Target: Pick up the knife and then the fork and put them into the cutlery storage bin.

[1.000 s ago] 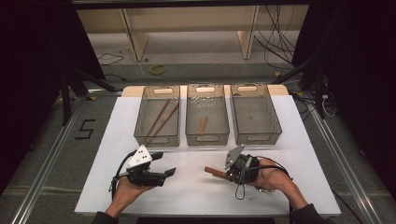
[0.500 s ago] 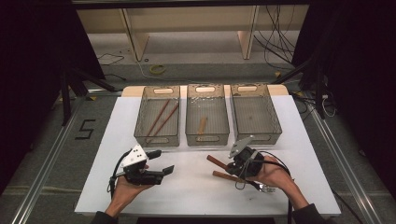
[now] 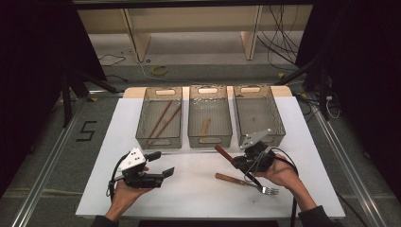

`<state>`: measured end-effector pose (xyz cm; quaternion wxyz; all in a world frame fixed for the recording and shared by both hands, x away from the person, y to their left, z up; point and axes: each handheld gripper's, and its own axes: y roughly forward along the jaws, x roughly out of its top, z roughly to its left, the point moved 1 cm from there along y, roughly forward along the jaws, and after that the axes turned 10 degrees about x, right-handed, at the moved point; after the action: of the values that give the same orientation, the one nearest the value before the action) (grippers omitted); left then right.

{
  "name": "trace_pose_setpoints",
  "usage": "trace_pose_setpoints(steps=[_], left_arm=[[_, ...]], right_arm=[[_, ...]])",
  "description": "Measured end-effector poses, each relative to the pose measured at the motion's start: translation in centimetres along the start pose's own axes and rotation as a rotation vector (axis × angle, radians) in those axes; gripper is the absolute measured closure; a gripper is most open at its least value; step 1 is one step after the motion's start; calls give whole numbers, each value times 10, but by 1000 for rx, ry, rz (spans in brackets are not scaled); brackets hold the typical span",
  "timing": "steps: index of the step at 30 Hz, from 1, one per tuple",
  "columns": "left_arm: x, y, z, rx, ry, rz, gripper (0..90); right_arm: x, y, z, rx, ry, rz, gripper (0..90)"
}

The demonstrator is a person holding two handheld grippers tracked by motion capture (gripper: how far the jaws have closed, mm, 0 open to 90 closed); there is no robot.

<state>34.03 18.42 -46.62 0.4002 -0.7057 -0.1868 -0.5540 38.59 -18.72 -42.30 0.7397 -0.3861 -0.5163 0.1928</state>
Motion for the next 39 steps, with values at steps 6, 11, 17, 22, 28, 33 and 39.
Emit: trace_pose_setpoints(steps=[6,11,17,22,28,33,39], left_arm=[[-1,-1,-1,1,0,-6,187],[-1,-3,0,6,-8,-11,185],[-2,-5,1,6,-3,-10,184],[-2,-6,0,6,-5,-15,183],[-3,-7,0,7,-5,-16,183],[-3,-8,0,8,-4,-17,182],[-3,-9,1,12,-10,-19,181]], right_arm=[[1,-9,-7,-9,46,-54,777],[5,-16,-14,-17,58,-96,776],[11,-26,-25,-53,84,-150,776],[14,-36,-37,-77,113,-181,777],[18,-47,-51,-101,138,-214,776],[22,-56,-61,-109,162,-255,776],[28,-64,-71,-122,185,-283,776]])
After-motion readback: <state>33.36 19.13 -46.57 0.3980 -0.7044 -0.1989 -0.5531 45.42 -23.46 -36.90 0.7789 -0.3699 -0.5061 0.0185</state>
